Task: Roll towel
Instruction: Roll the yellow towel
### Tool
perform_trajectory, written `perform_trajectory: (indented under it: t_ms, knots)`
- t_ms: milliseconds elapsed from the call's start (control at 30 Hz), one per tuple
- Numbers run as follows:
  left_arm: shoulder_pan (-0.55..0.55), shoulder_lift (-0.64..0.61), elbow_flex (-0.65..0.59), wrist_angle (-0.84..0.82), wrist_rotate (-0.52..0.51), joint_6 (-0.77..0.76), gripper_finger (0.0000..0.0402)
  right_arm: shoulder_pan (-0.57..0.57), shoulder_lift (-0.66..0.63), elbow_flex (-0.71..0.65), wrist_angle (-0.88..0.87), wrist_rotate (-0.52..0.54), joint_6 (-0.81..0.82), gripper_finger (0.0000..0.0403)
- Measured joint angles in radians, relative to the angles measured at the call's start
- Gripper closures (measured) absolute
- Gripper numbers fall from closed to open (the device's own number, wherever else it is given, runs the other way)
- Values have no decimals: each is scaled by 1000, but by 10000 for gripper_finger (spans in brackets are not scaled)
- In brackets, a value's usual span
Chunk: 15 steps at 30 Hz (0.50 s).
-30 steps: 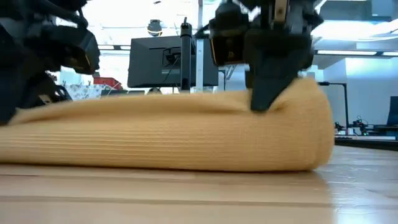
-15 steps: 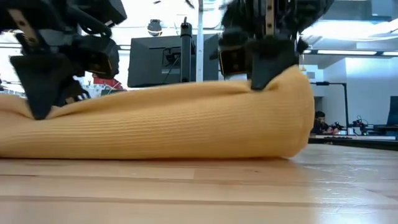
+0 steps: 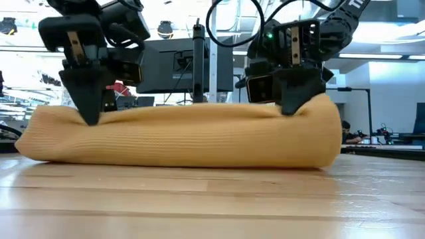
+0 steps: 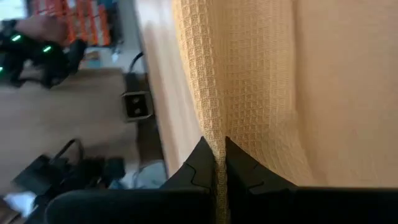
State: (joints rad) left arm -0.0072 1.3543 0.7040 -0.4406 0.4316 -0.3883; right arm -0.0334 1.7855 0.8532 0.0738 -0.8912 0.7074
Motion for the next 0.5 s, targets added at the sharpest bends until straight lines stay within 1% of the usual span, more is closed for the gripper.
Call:
perform_trajectory:
  t_ms: [67,133,200,267,367,500]
  knots:
    - [21,-3,20,-16,8,20,402,-23,0,-1,17,-33,-1,403]
    - [55,-8,37,-35,0,49,402,-56,0,-1,35,-42,-3,403]
    - [93,-10,49,-21,-31,77,402,-89,0,-1,38,-49,-19,403]
    - [140,-9,49,-44,-42,103,402,-118,0,-2,30,-55,-42,403]
    - [203,19,49,-88,-43,147,402,-155,0,-17,30,-77,-74,403]
    - [257,63,49,-129,-31,198,401,-187,2,-50,2,-65,-96,403]
